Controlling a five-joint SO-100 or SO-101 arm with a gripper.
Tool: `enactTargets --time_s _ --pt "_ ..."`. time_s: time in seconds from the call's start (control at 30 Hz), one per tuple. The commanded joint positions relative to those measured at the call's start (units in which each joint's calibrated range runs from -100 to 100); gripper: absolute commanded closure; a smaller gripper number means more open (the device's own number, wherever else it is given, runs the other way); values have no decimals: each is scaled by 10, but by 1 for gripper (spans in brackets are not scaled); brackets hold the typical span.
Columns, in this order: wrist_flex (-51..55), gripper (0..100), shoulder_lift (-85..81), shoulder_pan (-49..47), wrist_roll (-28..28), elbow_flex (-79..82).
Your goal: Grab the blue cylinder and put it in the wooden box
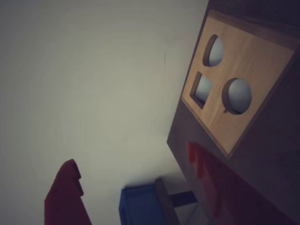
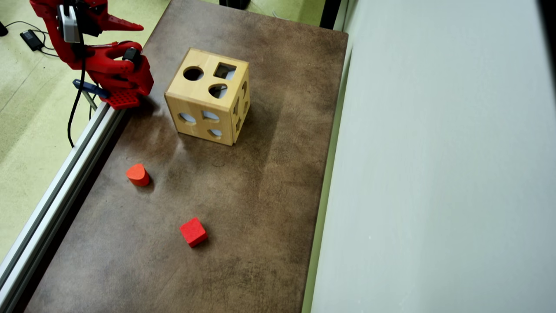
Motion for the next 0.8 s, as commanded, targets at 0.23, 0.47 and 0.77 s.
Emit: enactTargets --time_s 0.23,0.47,0.77 --pt "0 65 -2 89 3 0" --pt "1 70 -2 89 3 -1" --pt "1 99 -3 89 3 -1"
